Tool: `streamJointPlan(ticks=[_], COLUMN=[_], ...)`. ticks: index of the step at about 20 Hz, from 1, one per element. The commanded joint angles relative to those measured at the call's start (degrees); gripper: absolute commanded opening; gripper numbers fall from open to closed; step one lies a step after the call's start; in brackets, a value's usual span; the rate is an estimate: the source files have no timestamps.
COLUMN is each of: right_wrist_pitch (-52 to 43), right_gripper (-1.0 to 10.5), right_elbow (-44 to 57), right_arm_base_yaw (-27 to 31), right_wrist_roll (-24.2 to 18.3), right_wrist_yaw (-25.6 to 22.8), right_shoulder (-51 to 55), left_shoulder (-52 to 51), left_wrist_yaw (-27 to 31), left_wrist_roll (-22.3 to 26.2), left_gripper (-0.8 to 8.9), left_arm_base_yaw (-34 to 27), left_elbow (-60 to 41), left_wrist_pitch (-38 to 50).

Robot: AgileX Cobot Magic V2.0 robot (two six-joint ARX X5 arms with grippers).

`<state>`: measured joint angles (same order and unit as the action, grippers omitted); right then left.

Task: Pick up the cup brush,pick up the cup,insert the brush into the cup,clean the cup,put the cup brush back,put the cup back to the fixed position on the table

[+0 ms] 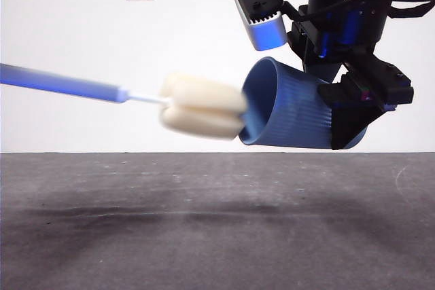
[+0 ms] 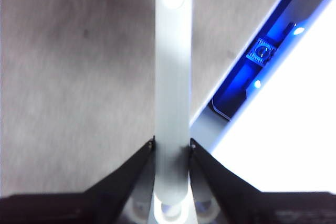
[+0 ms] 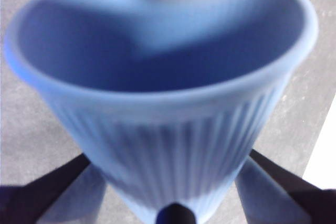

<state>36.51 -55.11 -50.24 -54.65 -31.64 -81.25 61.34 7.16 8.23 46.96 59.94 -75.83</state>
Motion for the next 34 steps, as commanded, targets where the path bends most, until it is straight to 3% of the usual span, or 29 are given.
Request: streamJointPlan(ticks=[1, 12, 23, 34], right_wrist_pitch=[-0.1, -0.7, -0.9, -0.4], right_gripper=[-0.2, -0.2, -0.2, -0.2], right_elbow=[0.0, 0.0, 0.0, 0.0], right_arm_base_yaw=[-0.1, -0.1, -2.5, -1.9], right_wrist_roll=[0.8, 1.2, 1.3, 5.3], right_wrist_yaw=[-0.1, 0.2, 1.9, -0.5], right_shoulder=[-0.5, -0.5, -0.5, -0.5], left_shoulder=[-0.2, 2.0, 19.1, 13.8], left_wrist_yaw=[0.1, -6.0, -8.7, -0.4], left_wrist_roll=[-0.9, 0.5, 0.3, -3.3], left_gripper=[-0.09, -0.09, -0.09, -0.09], left_arm_base_yaw=[-0.2, 0.5, 1.6, -0.7], left_elbow=[-0.1, -0.1, -0.1, -0.1], left_wrist_pitch=[-0.5, 4.3, 23.2, 10.0])
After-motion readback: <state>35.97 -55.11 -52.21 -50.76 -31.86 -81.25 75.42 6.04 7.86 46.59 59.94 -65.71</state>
